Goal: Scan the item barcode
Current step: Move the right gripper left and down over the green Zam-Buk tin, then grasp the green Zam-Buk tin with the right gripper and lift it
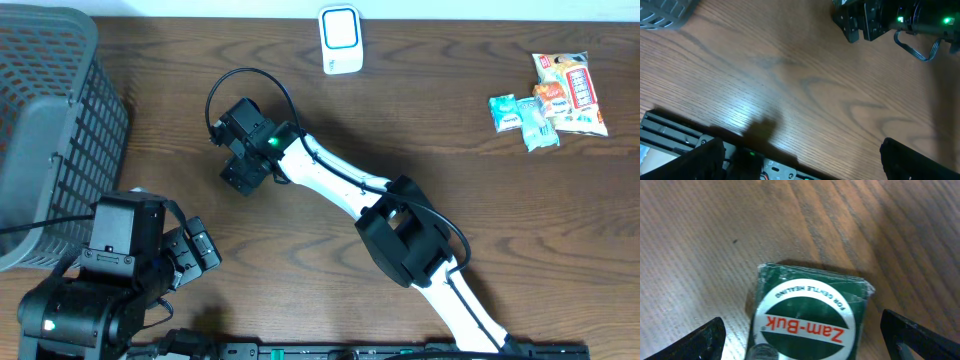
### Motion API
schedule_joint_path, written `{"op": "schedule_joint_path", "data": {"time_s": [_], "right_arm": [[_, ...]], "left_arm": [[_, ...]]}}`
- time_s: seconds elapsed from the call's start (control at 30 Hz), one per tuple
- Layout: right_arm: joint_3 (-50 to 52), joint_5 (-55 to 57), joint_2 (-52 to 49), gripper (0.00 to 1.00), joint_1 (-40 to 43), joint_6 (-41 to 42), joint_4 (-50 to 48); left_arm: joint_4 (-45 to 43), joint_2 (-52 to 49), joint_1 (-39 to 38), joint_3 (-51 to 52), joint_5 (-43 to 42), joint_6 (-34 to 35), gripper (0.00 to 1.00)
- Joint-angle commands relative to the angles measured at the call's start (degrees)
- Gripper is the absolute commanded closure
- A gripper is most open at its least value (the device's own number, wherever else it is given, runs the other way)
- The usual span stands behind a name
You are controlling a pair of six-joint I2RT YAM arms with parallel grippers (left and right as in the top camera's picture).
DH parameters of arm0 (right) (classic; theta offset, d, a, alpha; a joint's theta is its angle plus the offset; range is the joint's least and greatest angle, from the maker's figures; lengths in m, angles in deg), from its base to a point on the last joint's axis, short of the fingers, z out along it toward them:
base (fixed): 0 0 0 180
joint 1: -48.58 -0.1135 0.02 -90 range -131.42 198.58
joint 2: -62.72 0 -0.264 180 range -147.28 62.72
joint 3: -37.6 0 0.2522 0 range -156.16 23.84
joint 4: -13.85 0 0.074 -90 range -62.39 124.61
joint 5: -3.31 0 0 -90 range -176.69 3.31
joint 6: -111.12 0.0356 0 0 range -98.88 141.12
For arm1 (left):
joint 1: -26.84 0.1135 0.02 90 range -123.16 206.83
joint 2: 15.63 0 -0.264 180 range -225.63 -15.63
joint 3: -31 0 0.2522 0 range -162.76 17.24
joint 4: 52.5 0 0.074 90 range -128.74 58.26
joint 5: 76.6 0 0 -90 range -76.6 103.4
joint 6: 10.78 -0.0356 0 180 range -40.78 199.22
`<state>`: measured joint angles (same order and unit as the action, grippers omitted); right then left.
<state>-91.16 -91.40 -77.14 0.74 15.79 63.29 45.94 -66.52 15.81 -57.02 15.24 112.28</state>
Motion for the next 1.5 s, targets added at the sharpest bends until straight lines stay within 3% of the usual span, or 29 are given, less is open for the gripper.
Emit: {"op": "schedule_joint_path", "data": {"time_s": [0.0, 0.23, 0.4, 0.57, 0.83, 1.0, 1.27, 1.47], "right_arm": [[0.1, 1.8, -1.7, 0.09, -0.3, -0.7, -0.2], [0.1, 1.8, -3.1, 0.15, -0.8, -0.2, 0.8], [-0.1, 1.8, -3.0, 0.35, -1.2, 3.8, 1.0], [-0.1, 1.8, -1.7, 0.46, -1.2, 8.9, 2.9], [-0.1, -1.4, 3.5, 0.5, 0.0, 18.5, 8.4], [-0.1, -14.1, 7.1, 0.5, 2.9, 21.2, 12.8], [-0.1, -46.1, 8.4, 0.67, 12.0, 25.0, 18.1], [-0.1, -62.8, 8.4, 0.65, 19.5, 34.3, 19.0]], "left_arm": [[0.1, 0.0, 0.0, 0.0, 0.3, 0.2, 0.02], [0.1, 0.0, 0.0, 0.0, 0.3, 0.3, 0.03], [0.1, 0.0, 0.0, 0.0, 0.3, 0.2, 0.03], [0.1, 0.0, 0.0, 0.0, 0.3, 0.2, 0.03], [0.1, 0.0, 0.0, 0.0, 0.3, 0.3, 0.02], [0.1, 0.0, 0.0, 0.0, 0.3, 0.3, 0.02], [0.1, 0.0, 0.0, 0.0, 0.3, 0.3, 0.02], [0.1, 0.0, 0.0, 0.0, 0.3, 0.3, 0.02]]}}
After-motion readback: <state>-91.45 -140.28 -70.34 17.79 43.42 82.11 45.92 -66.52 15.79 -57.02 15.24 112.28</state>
